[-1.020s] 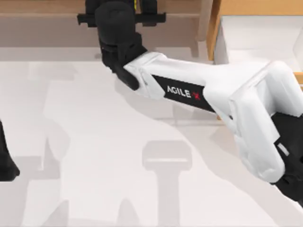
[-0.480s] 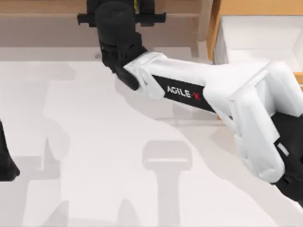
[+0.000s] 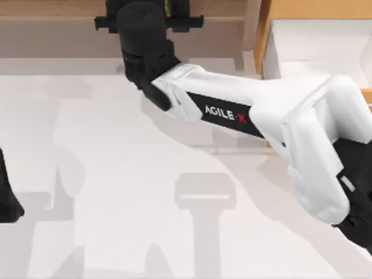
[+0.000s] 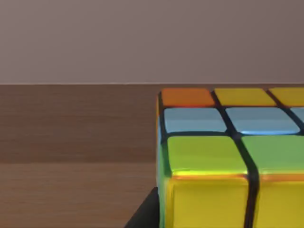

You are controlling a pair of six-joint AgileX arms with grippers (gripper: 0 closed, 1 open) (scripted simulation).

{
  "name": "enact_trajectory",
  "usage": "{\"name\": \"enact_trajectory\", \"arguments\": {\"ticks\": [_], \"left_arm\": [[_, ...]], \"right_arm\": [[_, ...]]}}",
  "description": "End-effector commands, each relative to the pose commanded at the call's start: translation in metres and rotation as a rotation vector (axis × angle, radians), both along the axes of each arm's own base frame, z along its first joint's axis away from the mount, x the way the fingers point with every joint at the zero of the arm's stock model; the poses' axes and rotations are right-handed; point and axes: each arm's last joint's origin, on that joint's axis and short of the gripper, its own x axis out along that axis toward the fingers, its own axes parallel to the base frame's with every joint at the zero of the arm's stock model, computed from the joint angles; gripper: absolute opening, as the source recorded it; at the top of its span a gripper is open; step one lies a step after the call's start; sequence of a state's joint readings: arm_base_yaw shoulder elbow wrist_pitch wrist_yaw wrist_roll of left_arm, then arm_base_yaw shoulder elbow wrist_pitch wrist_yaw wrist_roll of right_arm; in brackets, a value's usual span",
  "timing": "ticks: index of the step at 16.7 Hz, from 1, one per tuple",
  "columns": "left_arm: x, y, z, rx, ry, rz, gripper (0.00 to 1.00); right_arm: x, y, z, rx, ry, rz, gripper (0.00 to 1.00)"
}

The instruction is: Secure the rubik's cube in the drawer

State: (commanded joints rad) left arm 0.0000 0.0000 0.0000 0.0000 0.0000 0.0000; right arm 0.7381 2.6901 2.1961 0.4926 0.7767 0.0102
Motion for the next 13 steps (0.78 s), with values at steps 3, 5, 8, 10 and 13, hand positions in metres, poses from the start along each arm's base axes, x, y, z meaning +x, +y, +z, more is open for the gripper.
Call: {"name": "enact_trajectory", "arguments": {"ticks": [3, 5, 8, 10, 13], "left_arm": [[0.0, 0.0, 0.0, 0.0, 0.0, 0.0, 1.0], [0.0, 0.0, 0.0, 0.0, 0.0, 0.0, 1.0], [0.0, 0.0, 0.0, 0.0, 0.0, 0.0, 1.0], [0.0, 0.0, 0.0, 0.0, 0.0, 0.0, 1.0], [0.0, 0.0, 0.0, 0.0, 0.0, 0.0, 1.0]], "right_arm": [[-0.025, 0.021, 0.011, 0.021, -0.03, 0.063, 0.0], [-0.047, 0.038, 0.007, 0.015, -0.025, 0.12, 0.0], [-0.057, 0.042, 0.002, -0.011, -0.004, 0.136, 0.0], [-0.043, 0.026, 0.018, 0.014, -0.018, 0.087, 0.0], [-0.021, 0.001, 0.021, 0.005, -0.003, 0.004, 0.0]]}}
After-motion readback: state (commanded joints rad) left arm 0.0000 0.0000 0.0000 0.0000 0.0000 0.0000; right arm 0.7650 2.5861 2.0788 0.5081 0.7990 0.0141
